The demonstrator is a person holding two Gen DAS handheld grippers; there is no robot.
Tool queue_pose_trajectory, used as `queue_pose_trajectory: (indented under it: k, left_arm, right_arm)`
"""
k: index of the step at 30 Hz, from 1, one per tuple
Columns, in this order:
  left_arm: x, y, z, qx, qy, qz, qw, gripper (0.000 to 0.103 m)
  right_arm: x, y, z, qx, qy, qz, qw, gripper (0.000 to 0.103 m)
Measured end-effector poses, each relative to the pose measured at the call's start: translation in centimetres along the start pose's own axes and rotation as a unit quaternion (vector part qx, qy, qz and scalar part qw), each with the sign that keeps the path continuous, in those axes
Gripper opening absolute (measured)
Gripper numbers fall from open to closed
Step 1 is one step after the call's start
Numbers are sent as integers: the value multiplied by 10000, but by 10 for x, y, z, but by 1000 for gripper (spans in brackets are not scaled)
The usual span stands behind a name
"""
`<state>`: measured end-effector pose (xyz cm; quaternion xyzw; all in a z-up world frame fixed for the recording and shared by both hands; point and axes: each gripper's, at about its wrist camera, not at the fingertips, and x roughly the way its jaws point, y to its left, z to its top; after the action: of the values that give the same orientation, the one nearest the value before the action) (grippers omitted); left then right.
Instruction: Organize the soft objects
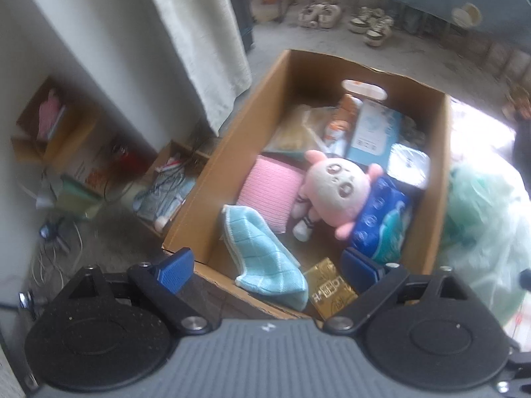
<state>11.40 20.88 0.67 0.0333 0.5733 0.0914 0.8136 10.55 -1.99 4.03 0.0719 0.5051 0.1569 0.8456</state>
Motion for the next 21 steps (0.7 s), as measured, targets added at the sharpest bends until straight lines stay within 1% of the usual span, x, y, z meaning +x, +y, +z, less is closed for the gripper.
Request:
queue_pose_trajectory:
  k: [3,8,12,16,18,21]
  left_arm:
    - [-10,-21,-14,373,-116,45,9992,96]
    - [-20,-48,-31,704,-68,-3,9975,96]
    - [-30,-61,-42,867,-64,-127,9961,96]
    - [-37,-72,-51,1116,105,-313,9932,96]
    - [-39,-79,-57,1296,220,-435,9904,96]
    - [-43,-87,-63,1463,249,-586,9872,96]
  right_arm:
    - [-25,-15,-19,320,-155,-275,9990,102]
    - [-44,-28,-39,540,-213,-670,9961,102]
    - [-62,-34,-51,810,-141,-979,9918,102]
    - [-83,-36,-61,1033,-106,-1293,9862,102]
    - [-88,-37,-64,1097,22,-1417,9838,102]
    - [-94,-41,-66,1250,192,-1561,9796,102]
